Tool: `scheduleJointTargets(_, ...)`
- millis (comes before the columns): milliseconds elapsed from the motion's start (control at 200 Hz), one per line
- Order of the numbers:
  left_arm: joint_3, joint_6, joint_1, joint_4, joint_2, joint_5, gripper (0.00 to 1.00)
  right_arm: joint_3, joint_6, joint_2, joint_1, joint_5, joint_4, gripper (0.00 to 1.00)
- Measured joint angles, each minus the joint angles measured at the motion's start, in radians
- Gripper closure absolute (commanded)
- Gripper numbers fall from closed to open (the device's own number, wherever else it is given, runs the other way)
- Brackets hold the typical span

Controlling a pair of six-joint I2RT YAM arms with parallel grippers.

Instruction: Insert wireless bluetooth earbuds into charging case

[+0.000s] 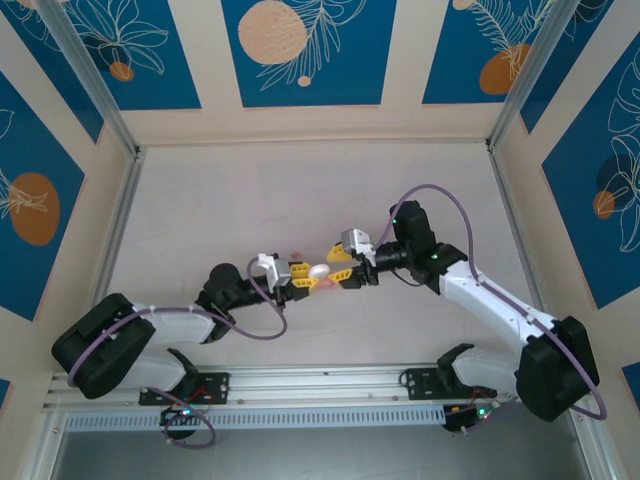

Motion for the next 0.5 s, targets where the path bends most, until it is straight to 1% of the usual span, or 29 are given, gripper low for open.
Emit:
scheduleJointTargets(115,0.002,0.005,0.0,-0.018,-0.022,0.002,0.8,0.035,-0.037,0.037,0.005,-0.011,-0.023,0.57)
scheduleJointTargets(285,0.003,0.021,0.0,-0.045,-0.053,0.002,0.8,0.056,-0.066,0.073,0.018,-0.032,-0.042,0.61)
scheduleJointTargets(500,0.003,0.027,0.0,-0.089,-0.084,-0.003,0.8,0.074,-0.092,0.1,0.032,-0.058,-0.071,0.73)
